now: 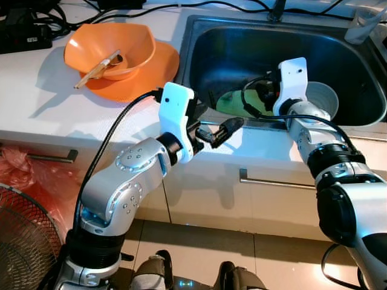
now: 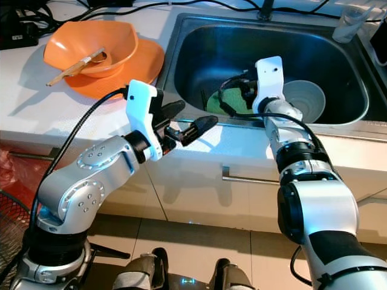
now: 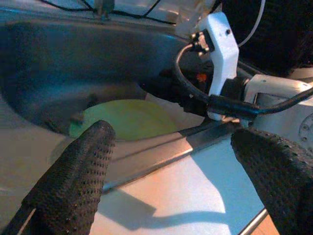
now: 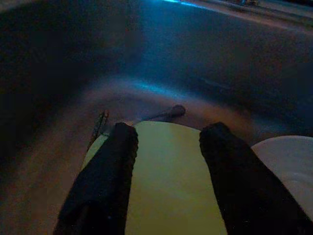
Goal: Kitchen organization
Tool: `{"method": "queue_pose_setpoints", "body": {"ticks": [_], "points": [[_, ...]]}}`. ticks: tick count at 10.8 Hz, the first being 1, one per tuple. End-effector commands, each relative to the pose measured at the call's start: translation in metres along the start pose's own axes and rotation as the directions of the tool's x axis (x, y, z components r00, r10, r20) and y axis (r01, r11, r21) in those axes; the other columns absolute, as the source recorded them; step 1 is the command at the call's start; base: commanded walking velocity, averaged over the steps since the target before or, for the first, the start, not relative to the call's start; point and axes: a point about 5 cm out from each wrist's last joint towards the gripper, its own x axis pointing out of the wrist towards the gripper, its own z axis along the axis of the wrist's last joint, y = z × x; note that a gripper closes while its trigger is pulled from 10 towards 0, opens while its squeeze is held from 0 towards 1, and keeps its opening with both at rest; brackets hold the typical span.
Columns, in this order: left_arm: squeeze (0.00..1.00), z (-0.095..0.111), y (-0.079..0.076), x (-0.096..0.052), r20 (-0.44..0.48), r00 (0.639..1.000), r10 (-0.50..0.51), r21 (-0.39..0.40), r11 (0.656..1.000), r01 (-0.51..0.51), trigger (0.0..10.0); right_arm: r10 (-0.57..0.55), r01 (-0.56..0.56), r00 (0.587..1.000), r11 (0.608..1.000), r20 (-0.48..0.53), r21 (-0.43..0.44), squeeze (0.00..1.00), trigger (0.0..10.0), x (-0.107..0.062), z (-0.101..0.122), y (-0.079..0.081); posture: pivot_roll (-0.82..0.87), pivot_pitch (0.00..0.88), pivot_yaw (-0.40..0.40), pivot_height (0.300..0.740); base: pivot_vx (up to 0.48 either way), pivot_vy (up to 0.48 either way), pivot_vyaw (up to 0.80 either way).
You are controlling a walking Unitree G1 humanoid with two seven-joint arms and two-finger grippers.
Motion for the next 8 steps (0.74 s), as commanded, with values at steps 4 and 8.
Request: {"method": "queue_pose_setpoints", "body": {"ticks": [4,8], "points": [[1.00,0.011,-0.006,0.008,0.062,0.998,0.000,0.092,0.996,-0.005,10.0,0.051,-0.050,0.999,0.998,-0.016,0.040,1.00,10.0,-0.003,-0.012,0.001,0.11,0.176,-0.007,0.740,0.000,0.000,0.00],[1.00,0.018,0.009,0.013,0.180,0.975,0.132,0.279,0.943,-0.179,10.0,0.155,-0.157,0.987,0.987,0.047,0.031,1.00,10.0,-0.010,-0.008,0.014,0.07,0.145,-0.042,0.740,0.000,0.000,0.00]]}}
